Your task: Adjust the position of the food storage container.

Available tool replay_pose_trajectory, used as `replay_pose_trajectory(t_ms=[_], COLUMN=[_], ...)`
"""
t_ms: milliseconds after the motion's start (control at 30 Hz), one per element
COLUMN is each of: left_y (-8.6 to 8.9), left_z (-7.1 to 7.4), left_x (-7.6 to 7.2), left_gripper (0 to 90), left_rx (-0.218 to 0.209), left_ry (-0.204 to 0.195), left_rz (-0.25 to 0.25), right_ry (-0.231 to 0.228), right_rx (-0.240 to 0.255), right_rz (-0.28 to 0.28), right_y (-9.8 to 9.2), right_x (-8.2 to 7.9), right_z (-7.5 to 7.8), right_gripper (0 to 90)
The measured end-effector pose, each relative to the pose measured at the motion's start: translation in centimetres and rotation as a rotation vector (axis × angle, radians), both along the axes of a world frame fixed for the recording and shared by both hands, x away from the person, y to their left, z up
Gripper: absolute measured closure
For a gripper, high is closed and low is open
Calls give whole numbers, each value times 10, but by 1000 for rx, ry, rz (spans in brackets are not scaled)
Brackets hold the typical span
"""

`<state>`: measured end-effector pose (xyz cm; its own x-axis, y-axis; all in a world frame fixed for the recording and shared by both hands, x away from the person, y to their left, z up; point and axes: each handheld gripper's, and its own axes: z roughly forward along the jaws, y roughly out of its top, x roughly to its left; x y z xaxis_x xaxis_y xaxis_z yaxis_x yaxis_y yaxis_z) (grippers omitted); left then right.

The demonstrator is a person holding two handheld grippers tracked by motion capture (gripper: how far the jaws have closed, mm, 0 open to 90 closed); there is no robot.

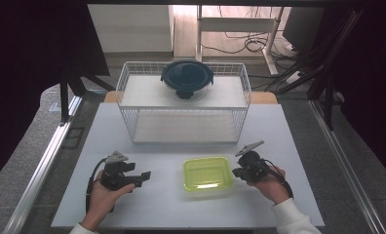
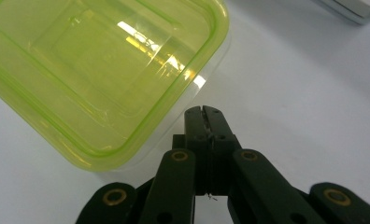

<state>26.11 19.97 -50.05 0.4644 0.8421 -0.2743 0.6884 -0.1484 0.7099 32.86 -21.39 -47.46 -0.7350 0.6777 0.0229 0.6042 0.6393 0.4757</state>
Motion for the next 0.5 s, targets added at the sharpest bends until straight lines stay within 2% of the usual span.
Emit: replay_pose_trajectory(t_ms=[300, 500], left_y=[0, 1], left_z=[0, 0], left_x=[0, 0], left_gripper=[241, 242], left_rx=[-2, -2], left_ry=[0, 1], left_rz=[0, 3], right_ry=[-9, -9], right_rx=[-6, 4], right_rz=[65, 87], right_y=[28, 42], right_x=[-7, -9], right_z=[-3, -5], right_gripper=[888, 887])
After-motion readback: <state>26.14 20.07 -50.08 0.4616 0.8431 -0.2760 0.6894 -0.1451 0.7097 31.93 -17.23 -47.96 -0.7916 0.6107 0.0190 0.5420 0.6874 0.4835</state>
